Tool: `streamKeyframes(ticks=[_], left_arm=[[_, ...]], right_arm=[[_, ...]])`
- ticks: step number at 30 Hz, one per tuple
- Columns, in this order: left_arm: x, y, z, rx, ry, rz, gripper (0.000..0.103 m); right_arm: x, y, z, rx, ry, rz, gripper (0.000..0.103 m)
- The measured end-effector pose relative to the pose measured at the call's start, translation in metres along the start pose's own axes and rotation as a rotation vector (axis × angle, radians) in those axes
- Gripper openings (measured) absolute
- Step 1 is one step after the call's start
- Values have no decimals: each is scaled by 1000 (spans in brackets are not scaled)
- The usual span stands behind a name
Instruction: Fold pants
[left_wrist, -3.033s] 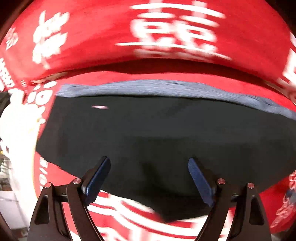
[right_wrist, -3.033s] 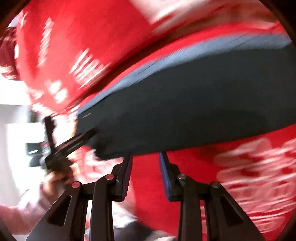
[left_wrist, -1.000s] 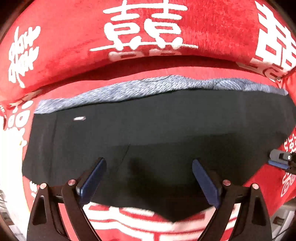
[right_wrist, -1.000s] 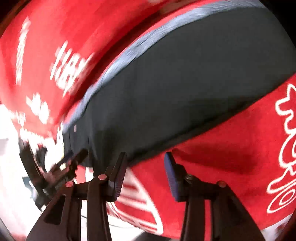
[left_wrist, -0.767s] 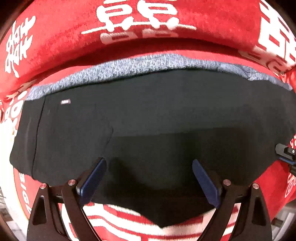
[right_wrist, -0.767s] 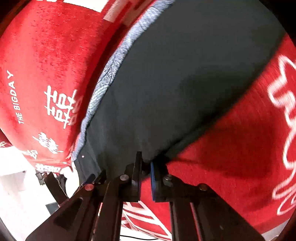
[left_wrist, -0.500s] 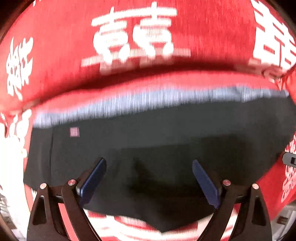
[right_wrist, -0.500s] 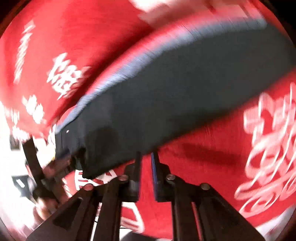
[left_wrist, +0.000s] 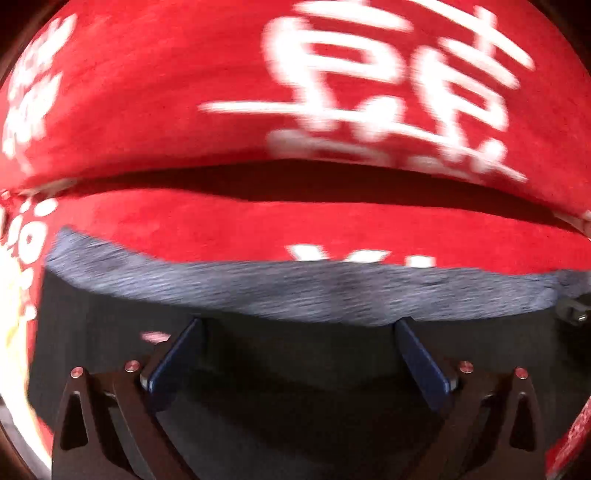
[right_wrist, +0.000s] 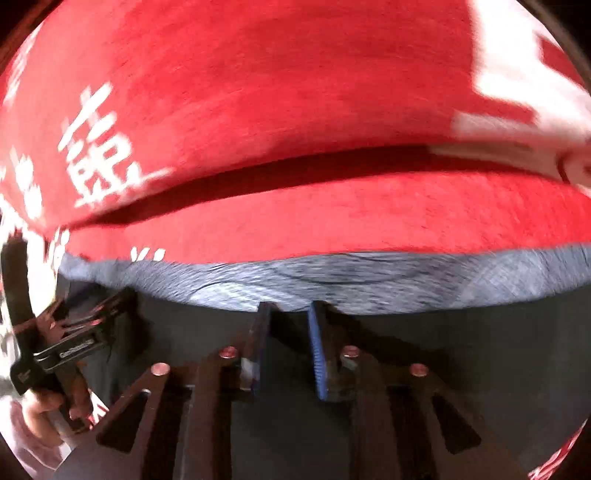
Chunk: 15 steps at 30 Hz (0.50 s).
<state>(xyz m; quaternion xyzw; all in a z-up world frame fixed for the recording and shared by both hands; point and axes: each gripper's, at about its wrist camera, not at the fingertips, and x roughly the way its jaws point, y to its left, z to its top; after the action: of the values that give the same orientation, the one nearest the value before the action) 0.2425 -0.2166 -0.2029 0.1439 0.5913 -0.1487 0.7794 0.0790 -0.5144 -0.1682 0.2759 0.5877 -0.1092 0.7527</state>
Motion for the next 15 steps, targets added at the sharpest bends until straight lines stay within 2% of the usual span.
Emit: streamKeyframes(ticks=[3, 4, 6, 8, 10, 12, 13, 15], left_arm=[[-21, 36, -12, -4, -38, 42, 103], [-28, 50, -17, -8, -48, 61, 103], [-37, 78, -31, -21, -61, 103, 103], [-39, 104, -46, -32, -57, 147, 103], [-32, 119, -59, -46, -27, 163, 103], [-20, 137, -70, -88, 9, 137, 103], [-15, 141, -67, -111, -3, 98, 103], [-15, 145, -72, -110, -24, 80, 103]], right_arm=[[-9, 10, -1, -15, 21, -43, 23], [-11, 18, -1, -23, 27, -14, 26], [-14, 51, 1, -82, 44, 133, 26], [-11, 97, 2, -203, 68, 206, 26], [-1, 155, 5, -336, 86, 283, 31], [11, 203, 8, -409, 101, 333, 51], [20, 230, 12, -443, 111, 359, 54], [39, 273, 17, -502, 132, 380, 56]])
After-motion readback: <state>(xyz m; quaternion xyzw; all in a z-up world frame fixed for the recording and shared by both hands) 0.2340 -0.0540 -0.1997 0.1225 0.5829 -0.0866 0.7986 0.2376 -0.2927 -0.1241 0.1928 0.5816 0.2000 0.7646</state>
